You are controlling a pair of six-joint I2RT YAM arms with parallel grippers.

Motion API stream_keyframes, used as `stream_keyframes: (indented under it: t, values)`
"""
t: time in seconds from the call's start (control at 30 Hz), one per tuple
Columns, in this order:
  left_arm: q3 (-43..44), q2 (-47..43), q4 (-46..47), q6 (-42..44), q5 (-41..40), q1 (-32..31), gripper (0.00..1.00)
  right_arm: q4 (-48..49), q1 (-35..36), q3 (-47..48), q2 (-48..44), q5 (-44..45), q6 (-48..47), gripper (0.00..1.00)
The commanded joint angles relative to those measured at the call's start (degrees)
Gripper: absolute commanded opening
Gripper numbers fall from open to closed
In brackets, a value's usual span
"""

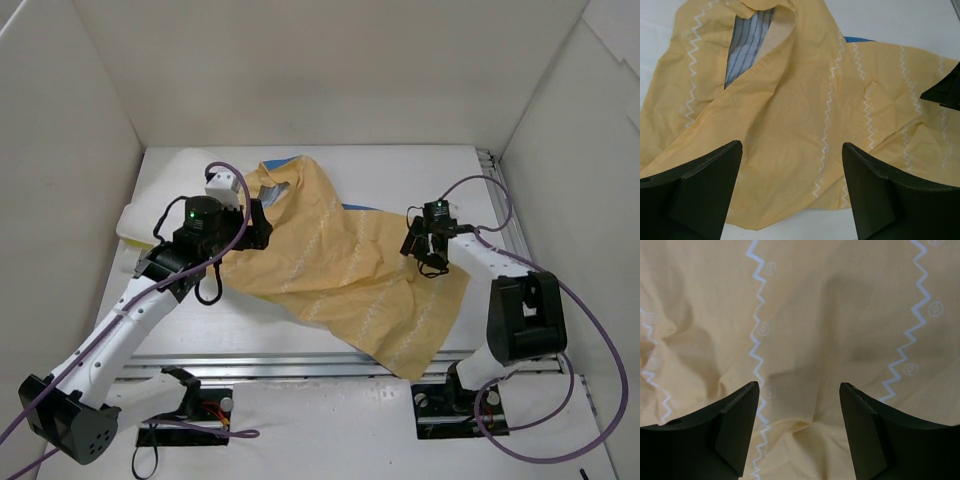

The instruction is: Put the pillow into the pillowcase

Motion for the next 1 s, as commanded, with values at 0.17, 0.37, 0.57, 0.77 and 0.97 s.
stream_keyframes:
  t: [0.17, 0.37, 0.57, 0.77, 0.97]
  values:
    - [-1.1, -1.5, 3.3, 1.6, -3.9, -2.5, 0.77, -1.2, -2.2, 6.0, 8.1, 6.2, -0.6, 0.41]
    - [-1.2, -2.8, 2.8, 3.3, -6.1, -2.5, 0.78, -1.5, -3.2, 8.7, 11.6, 7.1, -2.8, 0.08]
    - [-1.4, -2.8, 3.0, 4.0, -6.5, -2.5, 0.79, -1.9, -3.3, 12.7, 15.3, 10.8, -7.1, 0.00]
    - [-0.6, -1.0, 3.0, 4.9, -5.1, -2.0, 0.79, -2.1, -6.0, 22.1, 19.0, 10.2, -14.7, 0.00]
    - [-0.3, -0.1, 2.7, 5.4, -4.7, -2.0, 0.79, -3.2, -7.0, 32.7, 23.4, 15.9, -19.5, 0.00]
